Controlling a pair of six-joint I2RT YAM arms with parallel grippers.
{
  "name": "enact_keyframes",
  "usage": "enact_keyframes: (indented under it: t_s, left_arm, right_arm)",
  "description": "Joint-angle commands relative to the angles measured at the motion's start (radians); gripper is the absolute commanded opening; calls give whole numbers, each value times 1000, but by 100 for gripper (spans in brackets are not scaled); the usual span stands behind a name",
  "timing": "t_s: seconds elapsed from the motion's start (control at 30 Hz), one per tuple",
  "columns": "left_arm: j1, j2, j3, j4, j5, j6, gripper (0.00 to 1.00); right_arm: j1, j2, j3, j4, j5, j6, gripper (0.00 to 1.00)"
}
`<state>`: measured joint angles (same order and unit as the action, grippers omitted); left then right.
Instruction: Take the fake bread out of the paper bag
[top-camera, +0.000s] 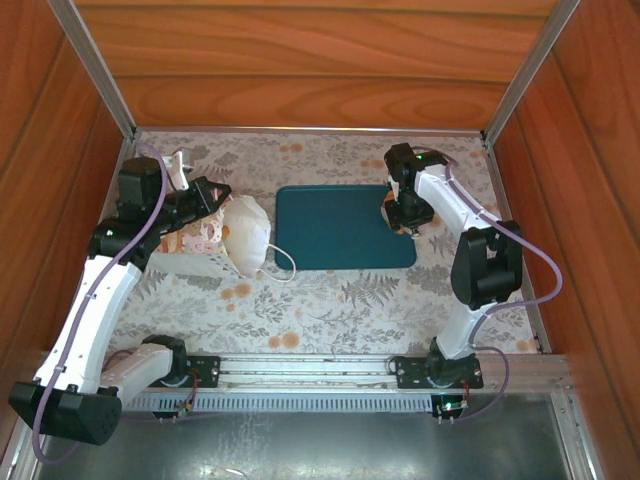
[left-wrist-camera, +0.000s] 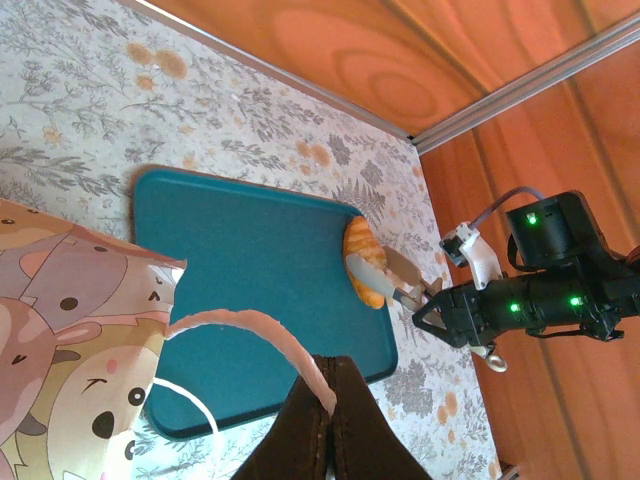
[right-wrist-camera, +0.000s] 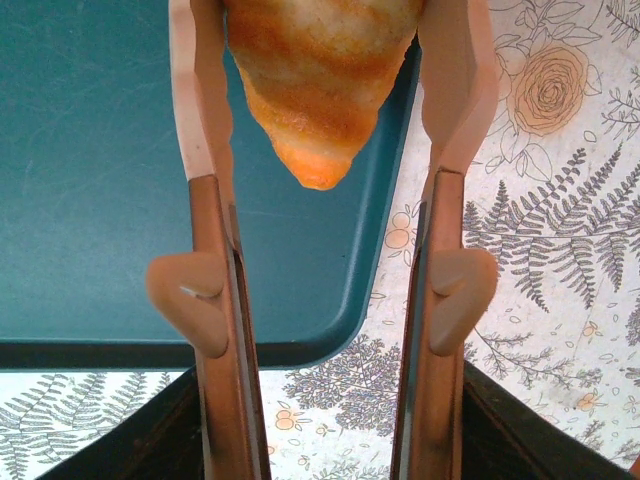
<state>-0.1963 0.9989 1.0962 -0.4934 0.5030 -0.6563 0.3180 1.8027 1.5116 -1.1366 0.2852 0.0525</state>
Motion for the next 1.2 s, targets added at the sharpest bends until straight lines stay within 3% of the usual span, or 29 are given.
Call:
enact_keyframes:
  t_s: [0.0, 0.53, 0.83, 1.03, 1.17]
  left_arm:
    - [6, -22, 5, 35, 15, -12, 0]
    - [6, -27, 9, 36, 13, -11, 0]
    - [5, -44, 2, 24, -4, 2, 0]
    - [5, -88, -26, 7, -76, 32, 0]
    - [7, -80, -23, 4, -45, 37, 0]
  right_arm:
    - [-10, -9, -8, -7, 19, -17, 59]
    - [-8, -198, -27, -17, -78, -21, 63]
    - [-7, -478, -206, 146, -394, 73, 56]
    - [-7, -644, -294, 130, -422, 146, 56]
    - [4, -729, -372, 167, -608, 170, 55]
